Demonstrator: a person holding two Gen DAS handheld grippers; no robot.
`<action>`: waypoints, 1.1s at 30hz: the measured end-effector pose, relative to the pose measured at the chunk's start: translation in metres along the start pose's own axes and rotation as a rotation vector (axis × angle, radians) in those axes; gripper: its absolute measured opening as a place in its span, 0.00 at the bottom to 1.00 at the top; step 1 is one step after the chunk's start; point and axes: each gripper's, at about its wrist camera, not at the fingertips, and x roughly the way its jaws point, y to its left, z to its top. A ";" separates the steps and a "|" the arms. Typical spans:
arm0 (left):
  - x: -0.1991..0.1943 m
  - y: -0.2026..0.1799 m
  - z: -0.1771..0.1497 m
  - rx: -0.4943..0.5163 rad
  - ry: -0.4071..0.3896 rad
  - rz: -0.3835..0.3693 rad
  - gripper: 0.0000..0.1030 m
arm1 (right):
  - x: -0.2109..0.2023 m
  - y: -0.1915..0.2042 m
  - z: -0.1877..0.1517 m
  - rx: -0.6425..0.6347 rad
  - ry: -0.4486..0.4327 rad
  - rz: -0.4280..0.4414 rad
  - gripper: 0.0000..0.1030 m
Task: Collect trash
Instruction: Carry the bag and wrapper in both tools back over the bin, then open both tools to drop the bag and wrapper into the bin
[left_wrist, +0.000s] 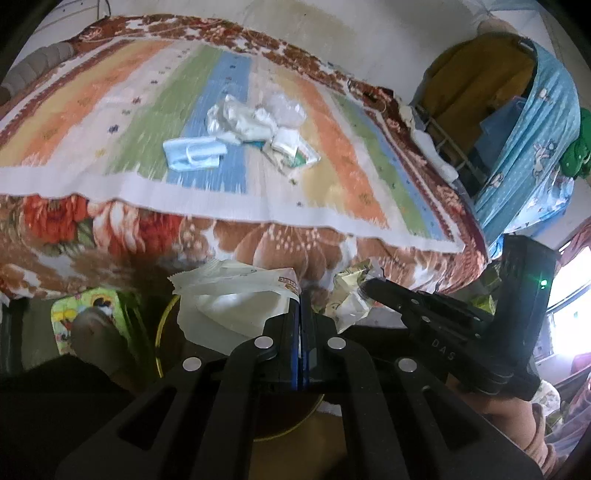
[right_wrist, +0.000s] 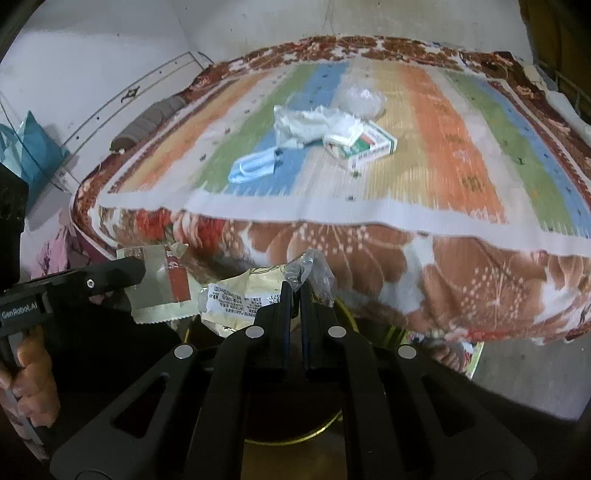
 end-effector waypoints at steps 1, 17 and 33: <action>0.003 0.001 -0.004 -0.004 0.010 0.013 0.00 | 0.000 0.001 -0.002 -0.002 0.002 -0.005 0.04; 0.042 0.024 -0.033 -0.157 0.156 0.072 0.00 | 0.036 0.006 -0.038 0.014 0.170 -0.044 0.04; 0.038 0.036 -0.025 -0.219 0.121 0.095 0.40 | 0.048 0.001 -0.040 0.066 0.222 -0.012 0.31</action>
